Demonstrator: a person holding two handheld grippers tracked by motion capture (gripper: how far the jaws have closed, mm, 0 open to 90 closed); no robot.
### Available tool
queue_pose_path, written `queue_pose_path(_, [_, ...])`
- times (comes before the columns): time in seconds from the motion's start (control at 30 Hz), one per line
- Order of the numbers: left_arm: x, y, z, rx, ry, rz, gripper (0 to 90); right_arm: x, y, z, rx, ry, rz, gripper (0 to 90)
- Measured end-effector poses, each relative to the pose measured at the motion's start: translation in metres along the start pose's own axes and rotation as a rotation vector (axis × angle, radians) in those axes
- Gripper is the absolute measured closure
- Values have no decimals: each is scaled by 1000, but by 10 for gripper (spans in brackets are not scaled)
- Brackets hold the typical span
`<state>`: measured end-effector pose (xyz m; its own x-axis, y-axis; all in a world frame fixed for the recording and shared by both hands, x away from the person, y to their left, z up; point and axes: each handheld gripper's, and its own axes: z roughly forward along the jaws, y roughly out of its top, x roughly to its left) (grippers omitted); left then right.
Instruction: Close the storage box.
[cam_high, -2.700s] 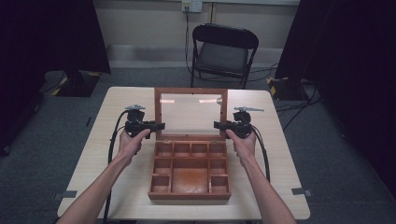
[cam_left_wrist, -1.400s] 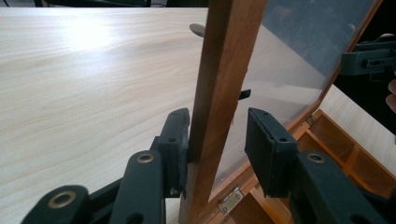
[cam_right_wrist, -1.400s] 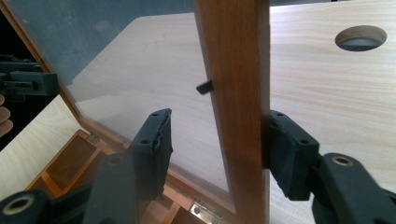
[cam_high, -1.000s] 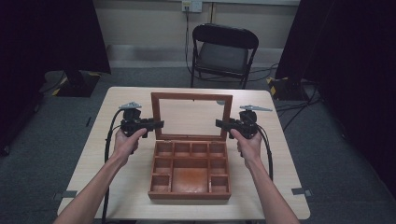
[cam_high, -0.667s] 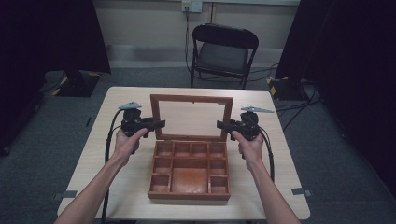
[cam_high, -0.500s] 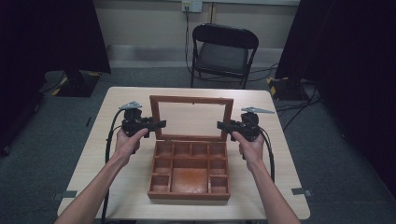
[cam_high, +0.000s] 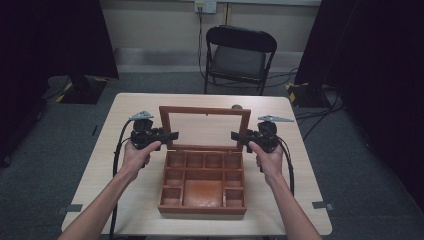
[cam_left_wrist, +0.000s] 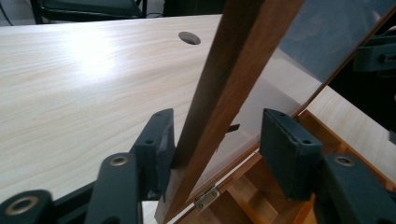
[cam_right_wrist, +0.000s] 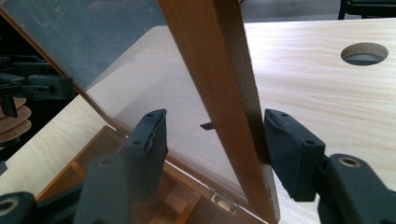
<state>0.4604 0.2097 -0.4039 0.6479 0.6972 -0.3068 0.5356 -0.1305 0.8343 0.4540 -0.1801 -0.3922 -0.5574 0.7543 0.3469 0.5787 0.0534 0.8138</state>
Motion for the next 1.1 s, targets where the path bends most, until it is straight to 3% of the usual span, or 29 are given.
queue_pose_path(0.1, [0, -2, -2, -3, -10, 3, 486, 0, 0, -1, 7, 1, -7, 410])
queue_pose_path(0.33, [-6, -1, -11, 54, -30, 46, 477, 8, -3, -10, 27, 9, -17, 384])
queue_pose_path(0.8, [-17, -7, -18, 67, -40, 43, 414, 16, -14, -20, 67, -17, -20, 349])
queue_pose_path(0.9, [-17, -10, -21, 66, -33, 36, 385, 19, -17, -21, 68, -28, -40, 318])
queue_pose_path(0.97, [-17, -13, -22, 66, -30, 36, 341, 18, -20, -21, 73, -16, -8, 283])
queue_pose_path(1.1, [-18, -15, -23, 70, -26, 37, 307, 18, -23, -20, 83, -24, -20, 280])
